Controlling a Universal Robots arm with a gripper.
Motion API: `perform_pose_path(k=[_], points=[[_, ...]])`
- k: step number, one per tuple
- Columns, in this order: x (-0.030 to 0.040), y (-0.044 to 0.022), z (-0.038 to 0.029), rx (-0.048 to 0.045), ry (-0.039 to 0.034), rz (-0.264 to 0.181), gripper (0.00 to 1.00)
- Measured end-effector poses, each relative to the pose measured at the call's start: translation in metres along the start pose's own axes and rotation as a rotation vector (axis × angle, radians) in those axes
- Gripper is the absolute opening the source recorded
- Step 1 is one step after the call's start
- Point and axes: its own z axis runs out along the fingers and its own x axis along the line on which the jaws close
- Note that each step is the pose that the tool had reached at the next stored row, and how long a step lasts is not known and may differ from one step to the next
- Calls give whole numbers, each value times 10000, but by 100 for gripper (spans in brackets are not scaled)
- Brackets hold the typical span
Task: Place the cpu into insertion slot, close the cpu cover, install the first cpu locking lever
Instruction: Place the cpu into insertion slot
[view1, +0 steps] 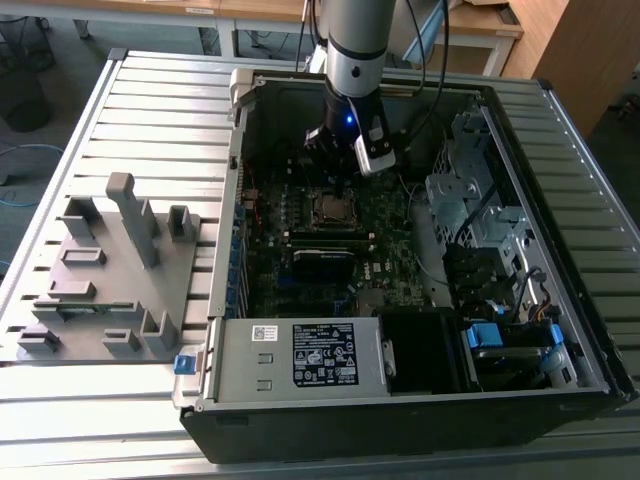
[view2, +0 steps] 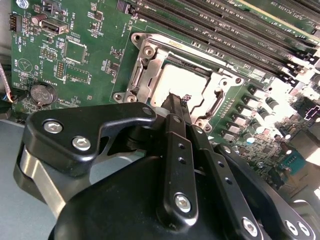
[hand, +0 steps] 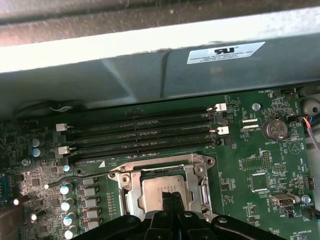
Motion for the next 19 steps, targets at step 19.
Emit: perform_pose_path(k=[19], points=[[52, -8, 32, -6, -28, -33, 10]])
